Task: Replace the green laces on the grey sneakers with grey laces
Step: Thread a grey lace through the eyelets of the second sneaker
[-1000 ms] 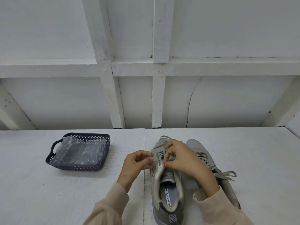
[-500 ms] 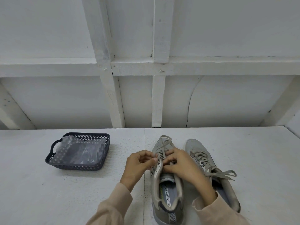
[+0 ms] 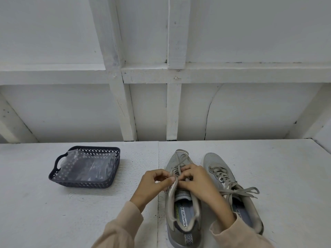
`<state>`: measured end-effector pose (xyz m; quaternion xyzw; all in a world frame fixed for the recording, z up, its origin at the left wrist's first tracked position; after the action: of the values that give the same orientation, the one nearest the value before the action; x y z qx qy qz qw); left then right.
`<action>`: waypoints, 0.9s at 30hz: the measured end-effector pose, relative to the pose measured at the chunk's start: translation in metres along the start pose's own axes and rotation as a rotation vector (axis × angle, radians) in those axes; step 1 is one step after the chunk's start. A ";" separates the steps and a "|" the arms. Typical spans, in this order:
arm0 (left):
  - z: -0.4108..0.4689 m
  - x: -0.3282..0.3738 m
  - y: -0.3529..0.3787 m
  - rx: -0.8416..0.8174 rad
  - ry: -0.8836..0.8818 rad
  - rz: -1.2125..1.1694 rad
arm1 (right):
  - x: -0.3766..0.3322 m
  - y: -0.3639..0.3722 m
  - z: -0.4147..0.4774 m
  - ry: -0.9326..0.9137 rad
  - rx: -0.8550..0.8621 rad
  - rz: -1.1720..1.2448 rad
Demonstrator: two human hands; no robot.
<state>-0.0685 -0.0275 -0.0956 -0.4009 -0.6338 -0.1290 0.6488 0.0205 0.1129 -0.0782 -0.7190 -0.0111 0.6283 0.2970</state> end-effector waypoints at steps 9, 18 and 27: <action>-0.004 0.002 0.005 -0.012 -0.046 -0.058 | -0.004 -0.014 0.002 0.036 0.027 0.174; -0.003 0.009 0.012 0.158 0.208 0.312 | -0.021 -0.027 0.010 0.025 -0.044 0.189; -0.001 0.011 0.016 0.243 0.232 0.234 | -0.024 -0.022 0.015 0.043 -0.132 -0.262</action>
<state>-0.0555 -0.0143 -0.0909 -0.3729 -0.5149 -0.0206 0.7716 0.0092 0.1278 -0.0476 -0.7428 -0.1395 0.5664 0.3287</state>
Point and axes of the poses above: each hand's wrist, its own z-axis towards the middle knuckle, its own y-axis out of the palm, x = y × z, the point moved 3 cm from there along z, towards the middle knuckle, and after that the axes turned 14 degrees about z, right-handed, at the moved point
